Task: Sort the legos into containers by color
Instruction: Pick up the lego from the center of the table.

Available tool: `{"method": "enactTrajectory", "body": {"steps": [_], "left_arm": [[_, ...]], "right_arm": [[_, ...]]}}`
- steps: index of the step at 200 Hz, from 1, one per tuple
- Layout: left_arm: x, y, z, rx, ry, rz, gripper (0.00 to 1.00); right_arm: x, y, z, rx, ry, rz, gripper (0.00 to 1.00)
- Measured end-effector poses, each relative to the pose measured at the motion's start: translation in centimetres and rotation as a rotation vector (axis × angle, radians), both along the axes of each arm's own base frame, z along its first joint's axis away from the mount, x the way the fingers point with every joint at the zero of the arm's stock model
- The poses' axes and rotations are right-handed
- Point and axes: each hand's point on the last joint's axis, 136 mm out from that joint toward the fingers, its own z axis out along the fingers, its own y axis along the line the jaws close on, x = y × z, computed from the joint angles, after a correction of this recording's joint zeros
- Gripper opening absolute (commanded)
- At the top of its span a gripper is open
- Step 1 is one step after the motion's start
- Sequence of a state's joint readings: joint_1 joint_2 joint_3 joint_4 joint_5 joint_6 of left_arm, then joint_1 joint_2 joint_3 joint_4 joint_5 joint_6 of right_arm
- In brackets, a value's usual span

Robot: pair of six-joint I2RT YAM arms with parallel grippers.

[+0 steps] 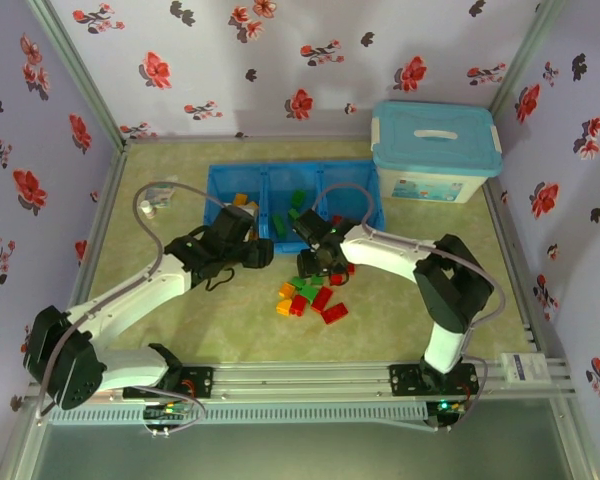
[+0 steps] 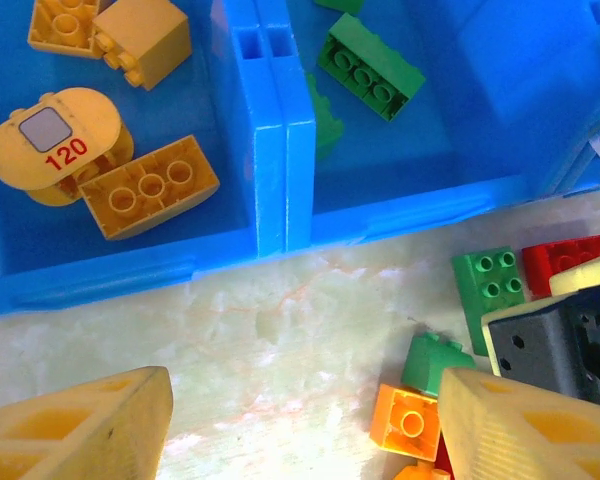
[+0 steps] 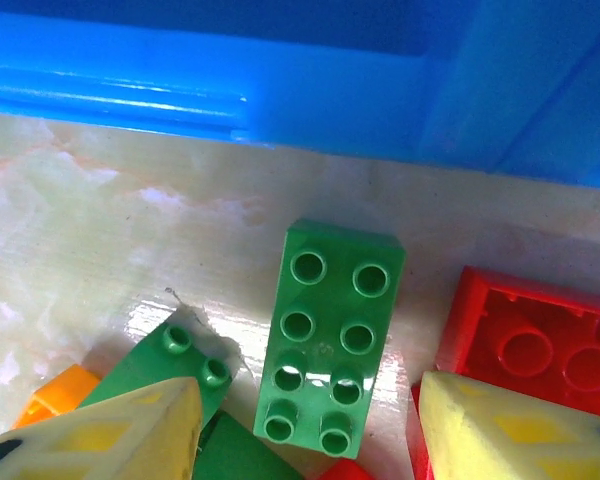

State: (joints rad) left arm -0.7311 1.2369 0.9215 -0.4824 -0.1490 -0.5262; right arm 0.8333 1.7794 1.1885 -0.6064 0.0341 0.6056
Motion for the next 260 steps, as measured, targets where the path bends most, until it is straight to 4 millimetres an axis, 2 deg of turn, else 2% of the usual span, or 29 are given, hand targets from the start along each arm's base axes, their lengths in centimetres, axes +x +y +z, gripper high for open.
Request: {"method": "enactTrajectory", "body": {"steps": [58, 86, 115, 144, 175, 196, 236, 260], "left_arm": [[-0.3, 0.5, -0.4, 0.006, 0.003, 0.012, 0.71], [-0.3, 0.7, -0.4, 0.009, -0.004, 0.017, 0.70], [-0.4, 1.0, -0.6, 0.018, -0.003, 0.023, 0.70], [-0.4, 1.0, -0.7, 0.020, -0.004, 0.024, 0.70], [-0.4, 1.1, -0.6, 0.023, -0.009, 0.028, 0.70], [-0.5, 1.3, -0.5, 0.018, -0.014, 0.028, 0.70], [-1.1, 1.7, -0.6, 0.009, -0.018, 0.030, 0.70], [-1.6, 1.6, -0.5, 0.002, -0.022, 0.024, 0.69]], "right_arm": [[-0.1, 0.5, -2.0, -0.040, 0.033, 0.002, 0.53], [0.0, 0.9, -2.7, -0.066, 0.037, 0.010, 0.43], [0.1, 0.9, -3.0, -0.091, 0.032, 0.008, 0.27], [-0.1, 1.1, -2.3, -0.115, 0.025, 0.023, 0.22], [0.1, 1.9, -0.4, -0.106, -0.007, 0.040, 0.22], [0.7, 2.5, 2.3, -0.076, -0.058, 0.049, 0.24], [4.1, 4.3, 7.6, -0.009, -0.168, 0.056, 0.24], [6.3, 4.9, 9.0, 0.009, -0.203, 0.049, 0.24]]}}
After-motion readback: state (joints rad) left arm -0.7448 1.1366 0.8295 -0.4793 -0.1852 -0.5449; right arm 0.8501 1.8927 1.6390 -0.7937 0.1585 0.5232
